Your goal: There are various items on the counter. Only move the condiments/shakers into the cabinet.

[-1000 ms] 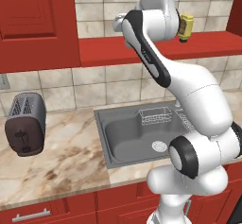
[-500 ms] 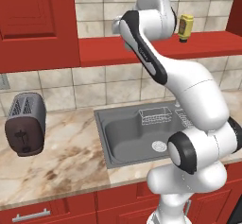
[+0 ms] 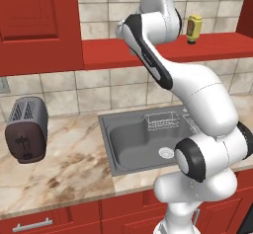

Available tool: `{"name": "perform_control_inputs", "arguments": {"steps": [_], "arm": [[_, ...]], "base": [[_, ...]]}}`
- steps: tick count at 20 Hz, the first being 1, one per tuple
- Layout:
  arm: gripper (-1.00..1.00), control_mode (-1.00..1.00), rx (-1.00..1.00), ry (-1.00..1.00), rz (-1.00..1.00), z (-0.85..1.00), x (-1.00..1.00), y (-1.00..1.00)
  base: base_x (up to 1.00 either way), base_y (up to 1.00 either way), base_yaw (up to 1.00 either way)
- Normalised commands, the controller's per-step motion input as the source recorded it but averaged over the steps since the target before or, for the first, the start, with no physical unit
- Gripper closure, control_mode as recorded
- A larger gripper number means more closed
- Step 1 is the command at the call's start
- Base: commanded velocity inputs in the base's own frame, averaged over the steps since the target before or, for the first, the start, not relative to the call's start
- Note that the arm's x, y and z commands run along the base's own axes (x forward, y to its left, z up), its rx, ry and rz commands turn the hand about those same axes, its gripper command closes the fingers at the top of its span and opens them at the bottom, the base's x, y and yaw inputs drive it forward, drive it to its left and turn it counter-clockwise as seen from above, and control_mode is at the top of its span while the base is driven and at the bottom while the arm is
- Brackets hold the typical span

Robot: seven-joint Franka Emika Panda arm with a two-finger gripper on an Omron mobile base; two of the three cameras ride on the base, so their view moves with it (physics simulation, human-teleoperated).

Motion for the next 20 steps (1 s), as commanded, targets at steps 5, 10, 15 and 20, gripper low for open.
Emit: {"name": "perform_control_inputs", "arguments": {"steps": [5, 10, 15, 20], "arm": [[1.0, -1.0, 0.0, 0.0, 0.0, -0.1, 0.13, 0.0], [1.0, -1.0, 0.0, 0.0, 0.0, -0.16, 0.11, 0.0], [1.0, -1.0, 0.0, 0.02, 0.0, -0.09, 0.11, 0.0], [1.0, -1.0, 0.0, 0.0, 0.0, 0.0, 0.14, 0.0]], "base": [[0.0, 0.0, 0.0], [0.0, 0.0, 0.0], [0.0, 0.0, 0.0], [0.0, 0.0, 0.0]]}}
